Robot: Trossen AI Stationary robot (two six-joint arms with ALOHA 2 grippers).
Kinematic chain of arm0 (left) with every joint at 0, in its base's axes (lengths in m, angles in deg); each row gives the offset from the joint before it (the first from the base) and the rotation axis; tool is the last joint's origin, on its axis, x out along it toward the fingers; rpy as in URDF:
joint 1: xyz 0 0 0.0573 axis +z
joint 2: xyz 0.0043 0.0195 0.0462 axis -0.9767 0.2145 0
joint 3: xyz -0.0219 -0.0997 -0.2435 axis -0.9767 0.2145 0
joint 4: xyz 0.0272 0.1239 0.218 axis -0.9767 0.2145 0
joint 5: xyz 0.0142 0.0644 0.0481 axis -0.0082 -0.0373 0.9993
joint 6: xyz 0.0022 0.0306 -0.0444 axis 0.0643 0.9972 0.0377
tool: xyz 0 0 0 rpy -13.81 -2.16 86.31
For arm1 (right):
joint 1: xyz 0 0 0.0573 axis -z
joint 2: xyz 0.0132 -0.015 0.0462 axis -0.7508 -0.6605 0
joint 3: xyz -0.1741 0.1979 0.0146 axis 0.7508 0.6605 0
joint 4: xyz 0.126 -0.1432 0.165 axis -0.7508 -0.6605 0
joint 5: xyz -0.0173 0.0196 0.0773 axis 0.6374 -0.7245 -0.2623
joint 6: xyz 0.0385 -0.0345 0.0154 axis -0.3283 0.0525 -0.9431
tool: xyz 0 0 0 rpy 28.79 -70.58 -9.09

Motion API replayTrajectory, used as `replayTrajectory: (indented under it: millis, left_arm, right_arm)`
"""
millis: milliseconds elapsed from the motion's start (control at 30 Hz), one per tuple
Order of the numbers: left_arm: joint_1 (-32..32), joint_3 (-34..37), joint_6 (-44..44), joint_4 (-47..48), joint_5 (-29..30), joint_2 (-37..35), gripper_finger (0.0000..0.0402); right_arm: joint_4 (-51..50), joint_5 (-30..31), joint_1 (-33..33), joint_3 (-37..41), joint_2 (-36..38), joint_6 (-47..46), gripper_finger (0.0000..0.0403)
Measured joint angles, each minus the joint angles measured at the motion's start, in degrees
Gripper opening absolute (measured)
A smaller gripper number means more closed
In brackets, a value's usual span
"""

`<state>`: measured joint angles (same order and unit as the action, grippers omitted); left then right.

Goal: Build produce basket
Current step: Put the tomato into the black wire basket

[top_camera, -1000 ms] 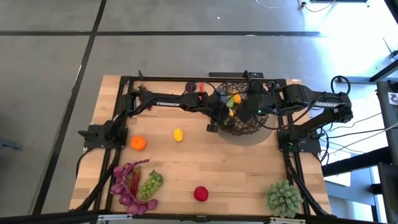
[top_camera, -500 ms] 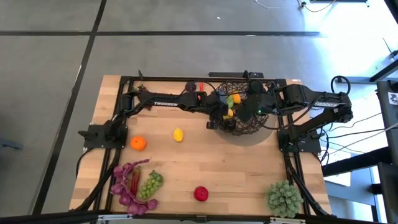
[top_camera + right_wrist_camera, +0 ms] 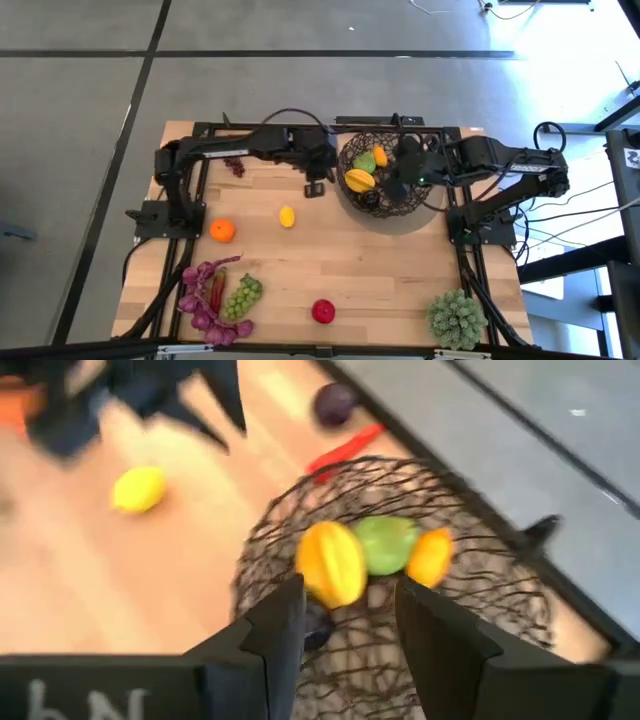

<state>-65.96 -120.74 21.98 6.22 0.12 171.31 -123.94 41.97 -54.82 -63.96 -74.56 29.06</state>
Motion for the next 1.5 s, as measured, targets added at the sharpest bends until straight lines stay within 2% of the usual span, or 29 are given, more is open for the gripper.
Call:
replayTrajectory:
  millis: [200,367,533,733,833,1033,1167,1300,1433,1500]
  left_arm:
    - [-1.1,0.0,-5.3,8.3,-0.2,-6.4,0.0071]
    - [-1.3,0.0,-11.2,14.2,-1.2,-11.3,0.0071]
    - [-1.4,0.1,-15.3,18.9,-0.9,-15.4,0.0071]
    - [-1.7,0.0,-18.4,23.5,-0.4,-20.7,0.0071]
    - [-2.4,0.1,-19.1,26.0,-0.3,-23.3,0.0071]
    - [-3.3,-0.1,-18.7,27.2,-0.3,-27.1,0.0071]
    - [-3.2,-0.1,-18.4,29.2,0.1,-28.6,0.0071]
    - [-3.2,0.1,-17.2,31.2,0.1,-29.9,0.0071]
    - [-3.2,0.1,-17.1,32.2,-0.1,-30.3,0.0071]
    - [-3.2,0.0,-17.1,32.4,-2.0,-30.6,0.0071]
  right_arm:
    - [4.5,-7.0,-0.2,0.0,-0.5,-2.4,0.0156]
    - [10.1,-11.6,-0.6,0.0,-1.8,2.1,0.0156]
    - [15.9,-13.7,-1.3,0.0,-4.9,7.6,0.0156]
    - [17.2,-19.4,-2.3,0.0,-8.9,6.4,0.0156]
    - [17.4,-24.3,-4.1,0.0,-11.2,4.9,0.0151]
    - [19.6,-39.0,-7.4,0.0,-16.8,6.2,0.0136]
    - [21.4,-43.6,-7.8,0.0,-20.7,4.5,0.0134]
    - [23.4,-51.1,-7.4,0.0,-23.8,3.2,0.0135]
    - [24.9,-55.5,-7.6,0.0,-26.0,3.3,0.0157]
    - [25.7,-55.8,-7.6,0.0,-26.9,3.5,0.0174]
